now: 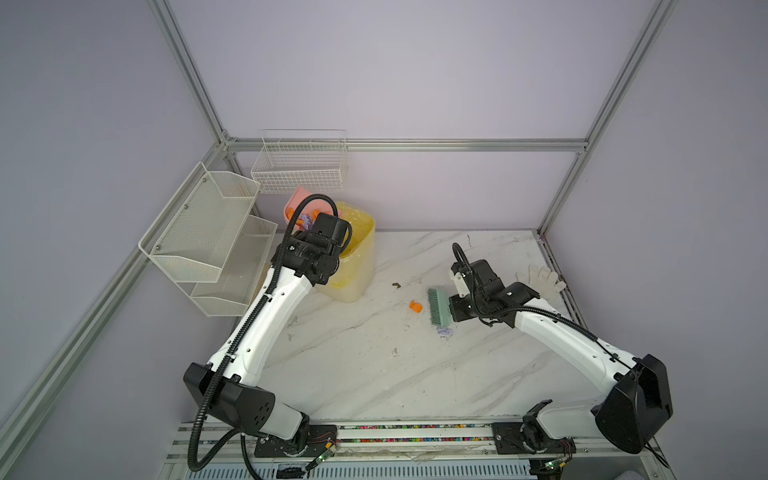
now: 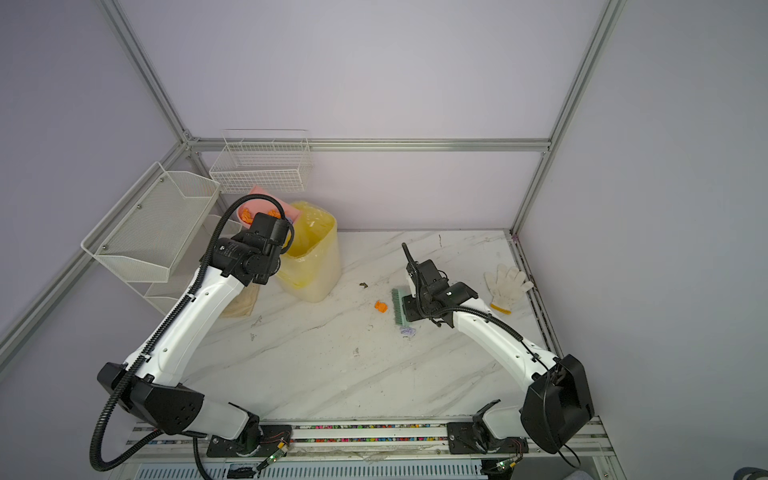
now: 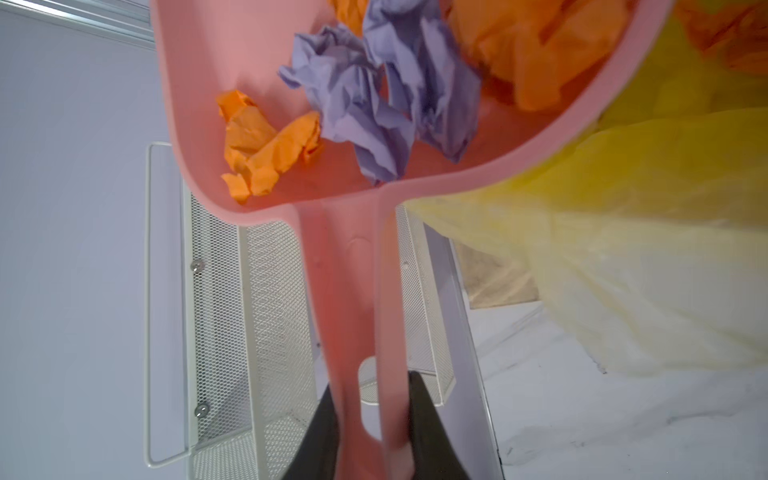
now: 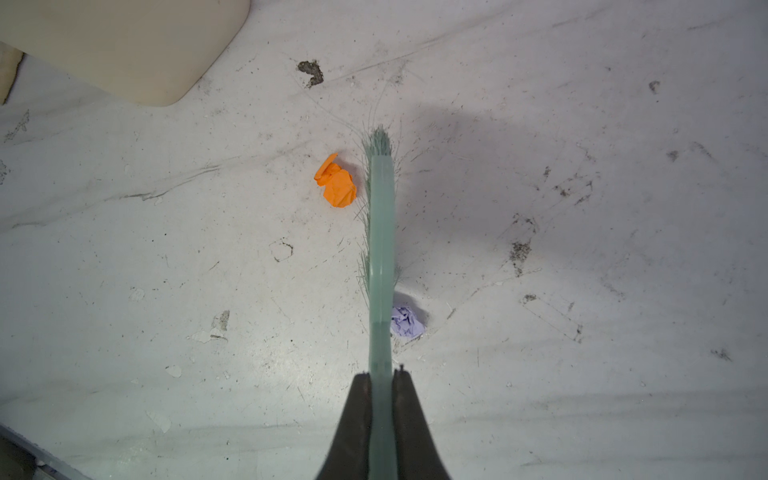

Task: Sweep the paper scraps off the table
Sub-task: 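Lift the filled pink dustpan with the left gripper up over the yellow bin, then tip the pink dustpan into the yellow bin with the left gripper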

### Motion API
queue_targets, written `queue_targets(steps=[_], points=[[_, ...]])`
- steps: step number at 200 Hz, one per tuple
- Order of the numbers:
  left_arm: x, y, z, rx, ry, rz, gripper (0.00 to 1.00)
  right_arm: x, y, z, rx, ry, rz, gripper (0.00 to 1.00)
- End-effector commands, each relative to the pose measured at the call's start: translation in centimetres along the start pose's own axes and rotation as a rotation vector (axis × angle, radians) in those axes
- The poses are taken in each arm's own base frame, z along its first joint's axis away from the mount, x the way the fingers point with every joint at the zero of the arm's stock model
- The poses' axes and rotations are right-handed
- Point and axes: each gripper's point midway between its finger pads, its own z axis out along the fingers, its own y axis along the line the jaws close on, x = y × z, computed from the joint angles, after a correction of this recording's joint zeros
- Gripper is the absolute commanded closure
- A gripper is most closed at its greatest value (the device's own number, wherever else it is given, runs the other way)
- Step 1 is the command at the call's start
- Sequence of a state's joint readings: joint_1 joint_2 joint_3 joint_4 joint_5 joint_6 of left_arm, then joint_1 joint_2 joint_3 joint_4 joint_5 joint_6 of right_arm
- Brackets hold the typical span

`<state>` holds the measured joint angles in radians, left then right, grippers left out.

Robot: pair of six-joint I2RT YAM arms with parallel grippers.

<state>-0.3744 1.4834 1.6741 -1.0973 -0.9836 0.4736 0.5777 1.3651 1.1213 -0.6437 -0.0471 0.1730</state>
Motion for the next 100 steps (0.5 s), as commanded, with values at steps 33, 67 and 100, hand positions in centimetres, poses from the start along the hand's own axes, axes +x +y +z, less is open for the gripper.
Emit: queue_targets(steps=[33, 67, 100], points=[[-0.3, 0.8, 2.3, -0.169, 0.088, 0.109, 1.0, -0.5, 0.2, -0.9, -0.017, -0.038, -0.002, 1.0], [-1.1, 1.7, 2.7, -0.236, 0.105, 0.165, 1.0, -0.7, 0.2, -1.5, -0.02, -0.055, -0.001, 1.0], [-1.5, 2.3, 2.6, -0.278, 0.099, 0.219, 1.0, -0.7, 0.3, -1.5, -0.025, -0.055, -0.002, 1.0]])
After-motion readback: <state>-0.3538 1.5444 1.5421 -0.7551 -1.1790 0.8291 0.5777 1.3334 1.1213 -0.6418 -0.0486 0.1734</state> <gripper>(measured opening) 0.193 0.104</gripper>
